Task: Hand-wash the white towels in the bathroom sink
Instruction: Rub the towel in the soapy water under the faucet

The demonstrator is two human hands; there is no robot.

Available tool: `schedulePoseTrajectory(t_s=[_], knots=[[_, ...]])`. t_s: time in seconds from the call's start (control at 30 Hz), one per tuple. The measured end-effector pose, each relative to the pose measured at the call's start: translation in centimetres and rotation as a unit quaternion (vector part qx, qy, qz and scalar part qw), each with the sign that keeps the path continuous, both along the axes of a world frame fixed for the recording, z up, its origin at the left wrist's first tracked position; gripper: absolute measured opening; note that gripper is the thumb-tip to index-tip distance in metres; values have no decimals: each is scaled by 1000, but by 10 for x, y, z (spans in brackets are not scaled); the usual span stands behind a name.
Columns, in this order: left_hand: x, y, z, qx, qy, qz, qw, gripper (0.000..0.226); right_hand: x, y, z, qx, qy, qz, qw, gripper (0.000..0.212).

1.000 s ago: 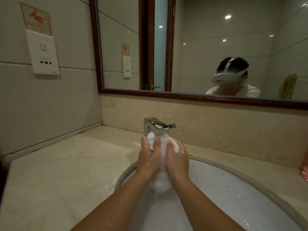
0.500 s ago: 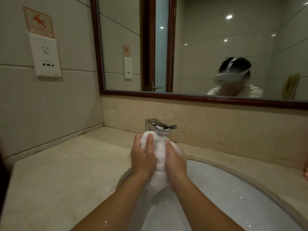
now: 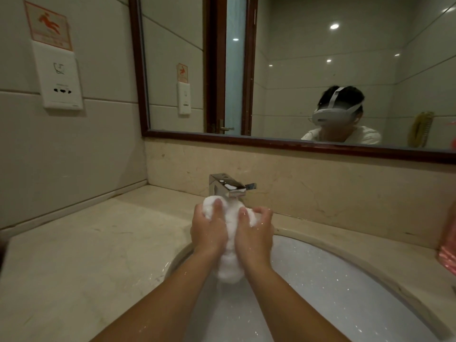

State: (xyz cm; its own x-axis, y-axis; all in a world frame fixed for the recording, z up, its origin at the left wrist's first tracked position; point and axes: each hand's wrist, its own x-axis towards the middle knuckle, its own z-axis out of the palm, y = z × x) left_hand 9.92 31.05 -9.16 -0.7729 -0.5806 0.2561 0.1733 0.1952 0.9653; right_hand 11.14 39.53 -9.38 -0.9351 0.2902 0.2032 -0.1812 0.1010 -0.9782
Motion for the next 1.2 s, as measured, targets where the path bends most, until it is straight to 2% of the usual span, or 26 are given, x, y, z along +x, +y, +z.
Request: schedulePoseTrajectory(t_s=[0.07,0.13,0.3,0.33,0.43,0.47,0.6,0.7,0.83,0.93,1.07,1.1,1.13,1.17,1.2], knots=[[1,-2,0,9,-12,10,1000,39,1,-4,-3,56,5,30,998,30],[0,-3,-1,5,-18,-4,1000,61,3,-6,-3,78,-3,63,995,43],[10,7,-5,-48,4,-154,987,90,1,2,-3,11,-58,57,997,89],[10,7,-6,-60,0,-179,982,89,0,4,-4,-6,-66,53,996,89],[14,5,-7,-99,-10,-227,969,76,-3,11,-5,-43,-67,43,996,51],[15,4,-6,-105,-6,-229,968,70,-6,13,-5,-60,-70,34,995,44],[10,-2,-3,-65,13,-137,988,46,-16,18,-8,-177,-115,27,977,42],[6,-1,-5,-49,-26,-116,992,62,-15,22,-5,-232,-137,49,962,35],[1,0,-7,-23,-46,-139,989,94,-13,21,-2,-139,-102,67,983,31],[0,-2,-10,7,-51,-146,988,88,-6,12,-1,-125,-85,89,984,45],[3,-2,-10,47,-61,-153,985,73,-5,4,-9,-37,-65,106,992,68],[2,-2,-9,52,-64,-150,985,77,-4,7,-7,-24,-61,106,992,57],[0,-1,-9,51,-64,-146,986,83,-4,10,-6,-27,-58,98,993,37],[-1,-1,-8,45,-59,-142,987,85,-7,13,-6,-51,-59,89,993,23],[-1,0,-7,33,-52,-140,988,82,-8,16,-5,-87,-66,82,991,24]])
